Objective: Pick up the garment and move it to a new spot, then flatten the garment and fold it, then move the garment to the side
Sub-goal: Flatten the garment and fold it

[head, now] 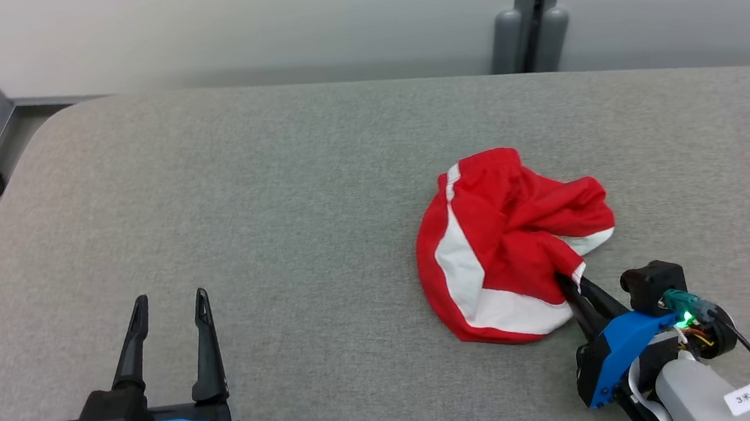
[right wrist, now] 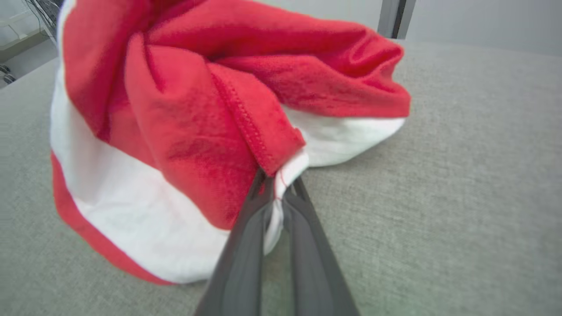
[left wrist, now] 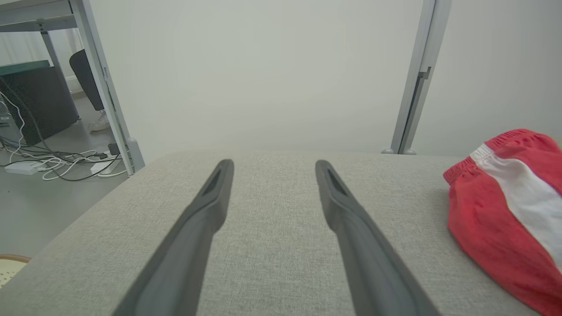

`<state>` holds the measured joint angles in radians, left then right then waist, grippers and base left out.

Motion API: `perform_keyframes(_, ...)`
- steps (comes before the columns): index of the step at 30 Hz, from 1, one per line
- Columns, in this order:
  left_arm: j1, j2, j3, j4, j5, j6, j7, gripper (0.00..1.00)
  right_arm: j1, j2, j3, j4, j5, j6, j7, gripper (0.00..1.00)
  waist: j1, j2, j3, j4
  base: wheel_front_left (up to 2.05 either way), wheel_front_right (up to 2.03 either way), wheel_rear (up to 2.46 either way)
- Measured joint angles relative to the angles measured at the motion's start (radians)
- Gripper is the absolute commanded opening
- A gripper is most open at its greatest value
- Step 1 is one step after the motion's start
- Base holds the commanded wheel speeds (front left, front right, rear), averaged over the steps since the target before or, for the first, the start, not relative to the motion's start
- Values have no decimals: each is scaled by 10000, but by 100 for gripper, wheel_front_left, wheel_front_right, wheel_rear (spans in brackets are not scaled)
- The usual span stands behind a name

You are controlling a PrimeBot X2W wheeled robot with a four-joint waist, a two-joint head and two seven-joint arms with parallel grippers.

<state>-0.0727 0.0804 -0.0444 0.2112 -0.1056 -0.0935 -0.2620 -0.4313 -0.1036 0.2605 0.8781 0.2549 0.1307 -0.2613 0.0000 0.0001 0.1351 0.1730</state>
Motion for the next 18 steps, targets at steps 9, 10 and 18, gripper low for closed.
perform_keyframes(9, 300, -84, 79, 17, -2, -54, 0, 100, 2000, -393, -297, -2901, 694, 0, -10, 0, 0, 0, -428, -943, 0, 0, 0)
perform_keyframes(10, 305, -88, 94, 17, -2, -56, 0, 100, 2258, -431, -385, -3208, 750, 0, 12, 0, 0, 0, -448, -1050, 0, 0, 0)
perform_keyframes(18, 316, -132, 128, 17, 19, -90, -2, 100, 4483, -451, -1684, -5657, 934, 0, 1292, 0, -1, 0, -510, -1625, 0, 0, 0)
